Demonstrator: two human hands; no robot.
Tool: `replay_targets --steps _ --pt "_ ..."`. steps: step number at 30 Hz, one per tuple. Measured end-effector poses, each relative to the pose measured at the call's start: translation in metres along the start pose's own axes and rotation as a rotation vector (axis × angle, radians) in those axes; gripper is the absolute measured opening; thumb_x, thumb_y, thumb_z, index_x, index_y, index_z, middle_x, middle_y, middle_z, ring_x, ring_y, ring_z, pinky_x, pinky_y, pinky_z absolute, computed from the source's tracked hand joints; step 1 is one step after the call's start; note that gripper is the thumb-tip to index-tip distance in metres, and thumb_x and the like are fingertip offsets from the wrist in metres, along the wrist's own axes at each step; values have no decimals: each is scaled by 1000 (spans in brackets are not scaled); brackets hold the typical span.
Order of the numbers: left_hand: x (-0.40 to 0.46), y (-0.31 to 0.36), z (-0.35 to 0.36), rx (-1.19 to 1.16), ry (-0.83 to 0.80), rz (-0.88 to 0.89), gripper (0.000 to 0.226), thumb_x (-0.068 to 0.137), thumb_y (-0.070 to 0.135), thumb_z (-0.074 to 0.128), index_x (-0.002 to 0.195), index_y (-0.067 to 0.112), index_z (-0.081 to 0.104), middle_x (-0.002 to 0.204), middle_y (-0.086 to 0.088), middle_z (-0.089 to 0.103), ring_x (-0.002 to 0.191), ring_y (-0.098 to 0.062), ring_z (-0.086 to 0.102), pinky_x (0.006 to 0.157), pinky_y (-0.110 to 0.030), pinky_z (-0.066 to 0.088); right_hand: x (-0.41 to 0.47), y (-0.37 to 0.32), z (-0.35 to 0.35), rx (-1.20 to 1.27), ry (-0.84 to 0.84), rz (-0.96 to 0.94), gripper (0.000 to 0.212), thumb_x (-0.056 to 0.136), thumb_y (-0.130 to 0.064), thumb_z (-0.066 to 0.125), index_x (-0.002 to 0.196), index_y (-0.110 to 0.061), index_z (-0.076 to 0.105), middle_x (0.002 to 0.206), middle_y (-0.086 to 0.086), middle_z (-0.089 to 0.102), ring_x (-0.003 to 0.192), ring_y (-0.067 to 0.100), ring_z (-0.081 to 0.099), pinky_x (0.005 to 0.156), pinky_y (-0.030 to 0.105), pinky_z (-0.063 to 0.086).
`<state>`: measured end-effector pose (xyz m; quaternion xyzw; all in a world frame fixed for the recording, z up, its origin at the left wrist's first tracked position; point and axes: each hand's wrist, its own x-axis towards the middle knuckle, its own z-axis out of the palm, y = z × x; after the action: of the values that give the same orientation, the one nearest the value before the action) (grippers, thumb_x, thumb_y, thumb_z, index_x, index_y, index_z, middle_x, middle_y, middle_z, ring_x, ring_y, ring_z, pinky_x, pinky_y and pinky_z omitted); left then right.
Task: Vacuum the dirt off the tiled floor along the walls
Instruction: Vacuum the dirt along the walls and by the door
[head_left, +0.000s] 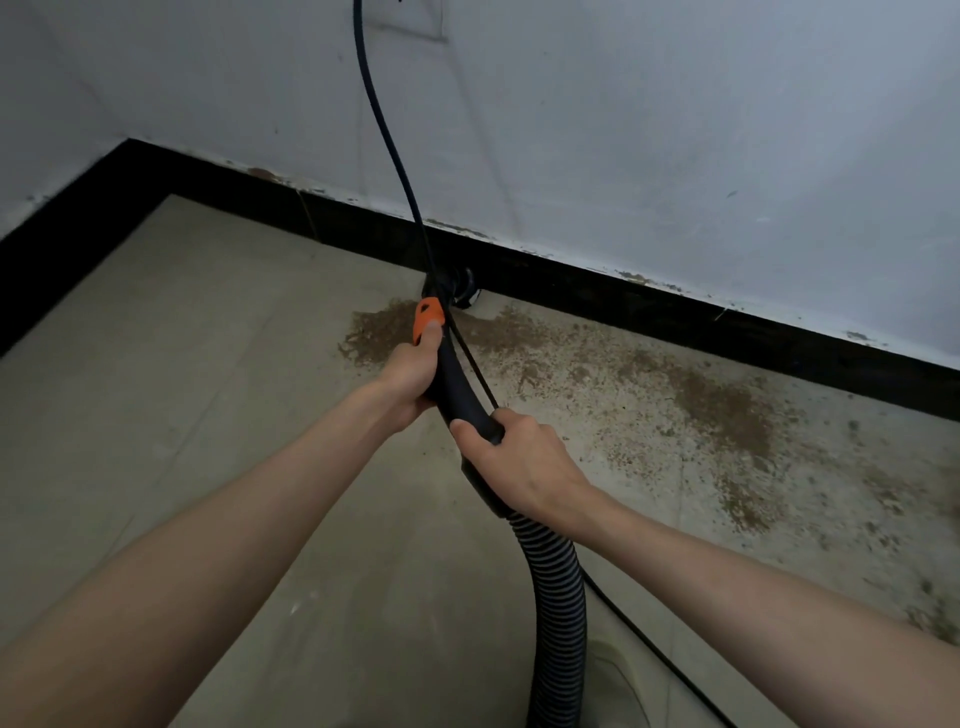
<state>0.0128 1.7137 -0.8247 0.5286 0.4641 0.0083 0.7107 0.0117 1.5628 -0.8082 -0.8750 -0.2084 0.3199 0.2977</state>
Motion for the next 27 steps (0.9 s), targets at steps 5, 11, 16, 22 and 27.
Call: replay_targets --steps 5,11,16,22,27 --pt "-3 1 -47 -56 100 22 54 99 44 39 130 1 46 107 -9 60 87 -20 58 66 -29 48 7 -27 24 5 -113 -78 40 90 -61 46 85 -22 54 78 2 65 70 20 65 66 39 58" --pt "-21 -7 -113 -105 276 19 58 98 46 39 128 -4 45 101 -9 57 84 -20 57 65 -29 46 7 -62 57 -59 -240 -212 43 90 -63 45 90 -21 54 81 3 65 75 23 65 63 35 53" --pt "-30 -18 -137 -168 323 -14 60 97 48 41 127 -5 45 93 -7 56 85 -21 58 66 -29 47 2 -74 71 -80 -315 -236 41 90 -62 45 88 -21 51 82 2 63 78 25 64 67 36 53" --pt "-29 -27 -126 -157 276 -29 59 99 46 39 127 -6 45 93 -8 57 80 -19 57 60 -29 46 -2 -62 69 -119 -299 -207 44 90 -63 44 93 -20 53 84 3 63 82 27 64 71 38 53" --pt "-24 -20 -109 -118 220 -30 54 99 45 38 123 -3 46 91 -6 56 79 -18 56 60 -28 45 1 -54 60 -103 -255 -170 47 91 -63 44 97 -17 55 89 6 66 83 27 65 75 41 55"
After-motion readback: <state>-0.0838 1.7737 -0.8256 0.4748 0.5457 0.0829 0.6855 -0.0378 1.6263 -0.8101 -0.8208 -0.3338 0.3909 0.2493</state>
